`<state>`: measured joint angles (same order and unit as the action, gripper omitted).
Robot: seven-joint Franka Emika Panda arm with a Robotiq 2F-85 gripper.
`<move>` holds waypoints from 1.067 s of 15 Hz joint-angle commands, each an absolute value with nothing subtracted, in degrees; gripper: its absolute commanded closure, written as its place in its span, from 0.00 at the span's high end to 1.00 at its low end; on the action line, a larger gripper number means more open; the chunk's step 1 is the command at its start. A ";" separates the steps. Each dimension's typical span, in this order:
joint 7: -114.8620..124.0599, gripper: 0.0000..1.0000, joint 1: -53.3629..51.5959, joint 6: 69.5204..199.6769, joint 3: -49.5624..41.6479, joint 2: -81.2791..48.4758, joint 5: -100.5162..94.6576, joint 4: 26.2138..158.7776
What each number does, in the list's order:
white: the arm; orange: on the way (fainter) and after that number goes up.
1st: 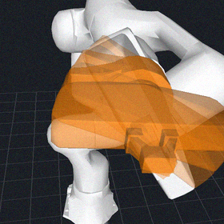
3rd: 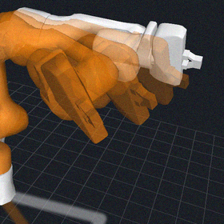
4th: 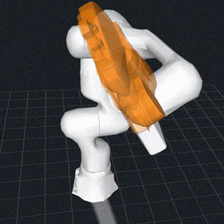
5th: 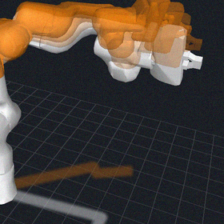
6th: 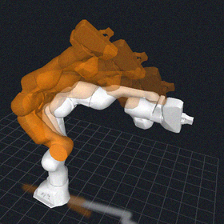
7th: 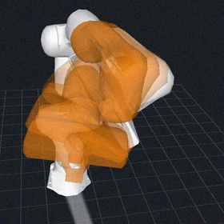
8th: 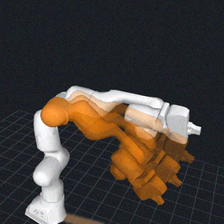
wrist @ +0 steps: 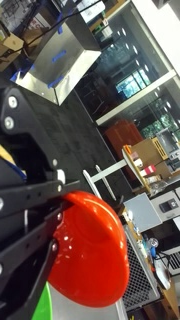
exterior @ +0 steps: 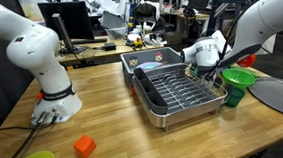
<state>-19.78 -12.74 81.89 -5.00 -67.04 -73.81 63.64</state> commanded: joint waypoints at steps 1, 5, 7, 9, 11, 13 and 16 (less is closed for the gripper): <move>-20.77 0.02 -12.46 80.30 -4.63 -68.19 -74.90 61.67; -19.77 0.07 -12.25 80.94 -4.08 -67.31 -74.46 62.71; -19.72 0.07 -12.28 80.95 -4.00 -67.33 -74.44 62.72; -19.72 0.07 -12.27 80.95 -3.99 -67.32 -74.44 62.72; -19.72 0.07 -12.28 80.95 -3.99 -67.33 -74.44 62.72; -19.72 0.07 -12.28 80.95 -3.99 -67.33 -74.44 62.72; -19.39 0.02 -12.22 80.56 -3.90 -67.21 -74.05 62.73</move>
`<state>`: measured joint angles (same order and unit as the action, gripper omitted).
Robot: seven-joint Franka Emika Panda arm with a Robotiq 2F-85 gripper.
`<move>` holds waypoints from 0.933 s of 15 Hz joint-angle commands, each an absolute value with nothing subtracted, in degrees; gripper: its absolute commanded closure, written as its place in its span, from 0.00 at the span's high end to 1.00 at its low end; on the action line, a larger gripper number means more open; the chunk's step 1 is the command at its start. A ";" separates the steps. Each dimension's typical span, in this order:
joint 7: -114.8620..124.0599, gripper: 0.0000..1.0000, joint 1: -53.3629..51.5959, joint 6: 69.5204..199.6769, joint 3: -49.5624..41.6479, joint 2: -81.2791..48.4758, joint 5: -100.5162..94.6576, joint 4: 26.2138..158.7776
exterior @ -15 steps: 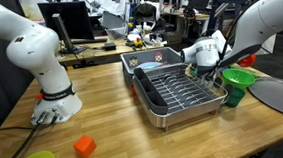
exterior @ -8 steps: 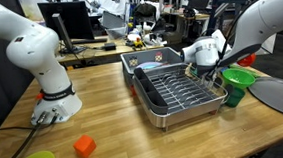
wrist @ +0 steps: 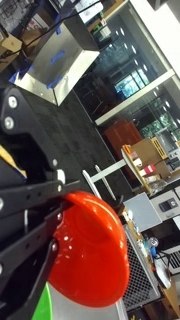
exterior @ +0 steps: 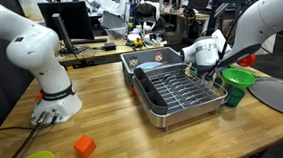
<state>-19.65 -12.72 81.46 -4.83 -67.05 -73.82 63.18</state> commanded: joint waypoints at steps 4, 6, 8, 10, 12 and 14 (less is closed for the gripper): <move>-18.27 0.02 -11.46 80.53 -3.53 -66.27 -72.96 63.48; -17.57 0.02 -11.13 80.58 -3.40 -65.94 -72.54 63.64; -17.27 0.02 -10.91 80.86 -3.26 -65.58 -72.29 63.78; -17.29 0.02 -11.00 81.01 -3.17 -65.31 -72.44 63.84; -17.43 0.02 -11.69 80.15 -3.61 -65.75 -73.22 63.62; -17.37 0.02 -11.96 79.95 -3.66 -65.87 -73.45 63.45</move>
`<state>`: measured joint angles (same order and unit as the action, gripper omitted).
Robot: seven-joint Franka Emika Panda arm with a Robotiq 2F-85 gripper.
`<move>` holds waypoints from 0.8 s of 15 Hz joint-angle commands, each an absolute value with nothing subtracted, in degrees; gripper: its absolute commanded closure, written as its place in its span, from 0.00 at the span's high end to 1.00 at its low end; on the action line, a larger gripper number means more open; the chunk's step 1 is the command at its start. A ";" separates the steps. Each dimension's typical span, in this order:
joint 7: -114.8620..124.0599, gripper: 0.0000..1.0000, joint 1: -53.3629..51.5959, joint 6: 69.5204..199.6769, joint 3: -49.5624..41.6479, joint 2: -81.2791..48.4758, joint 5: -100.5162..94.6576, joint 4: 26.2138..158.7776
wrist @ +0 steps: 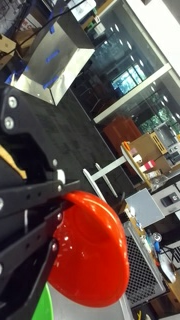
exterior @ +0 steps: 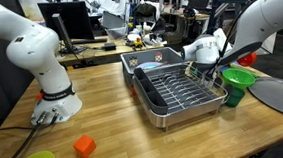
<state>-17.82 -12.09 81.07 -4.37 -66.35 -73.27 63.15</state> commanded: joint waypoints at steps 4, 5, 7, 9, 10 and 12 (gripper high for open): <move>-16.96 0.02 -12.82 77.39 -4.70 -66.42 -74.60 62.78; -17.28 0.02 -13.06 76.64 -4.70 -66.61 -75.15 62.75; -17.49 0.02 -13.53 75.77 -4.50 -66.84 -75.81 62.61; -17.62 0.02 -13.94 75.13 -4.33 -67.07 -76.24 62.34; -17.70 0.02 -14.16 74.70 -4.44 -67.17 -76.50 62.30; -17.69 0.02 -14.32 74.10 -4.42 -67.16 -76.85 62.42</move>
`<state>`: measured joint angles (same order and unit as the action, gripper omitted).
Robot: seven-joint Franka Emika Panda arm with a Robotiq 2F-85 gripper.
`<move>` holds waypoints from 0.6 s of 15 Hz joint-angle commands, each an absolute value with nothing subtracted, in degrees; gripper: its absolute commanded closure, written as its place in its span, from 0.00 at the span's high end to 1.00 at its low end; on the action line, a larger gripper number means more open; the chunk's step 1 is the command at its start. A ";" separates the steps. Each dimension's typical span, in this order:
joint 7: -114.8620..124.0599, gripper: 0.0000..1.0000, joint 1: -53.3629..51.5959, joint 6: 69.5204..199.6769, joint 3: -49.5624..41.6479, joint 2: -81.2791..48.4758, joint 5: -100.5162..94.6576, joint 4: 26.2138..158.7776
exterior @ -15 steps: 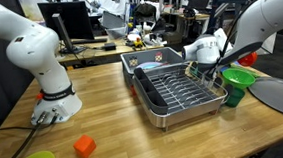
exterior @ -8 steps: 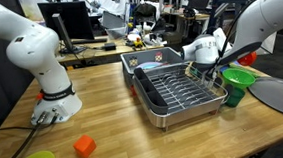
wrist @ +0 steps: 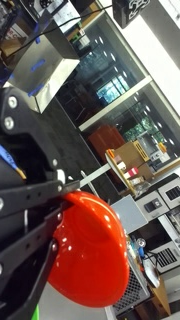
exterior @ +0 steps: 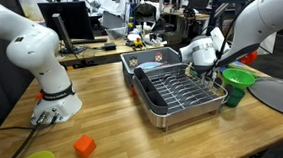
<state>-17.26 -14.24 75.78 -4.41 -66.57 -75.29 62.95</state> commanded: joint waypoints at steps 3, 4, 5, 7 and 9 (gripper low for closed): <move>-17.49 0.02 -14.06 73.48 -4.33 -67.21 -76.96 62.27; -17.49 0.02 -14.01 73.16 -4.30 -67.21 -76.96 62.24; -17.51 0.02 -13.94 72.98 -4.25 -67.18 -76.95 62.28; -17.53 0.02 -14.02 72.61 -4.32 -67.23 -77.13 62.35; -17.85 0.02 -14.26 71.52 -4.47 -67.47 -77.23 62.19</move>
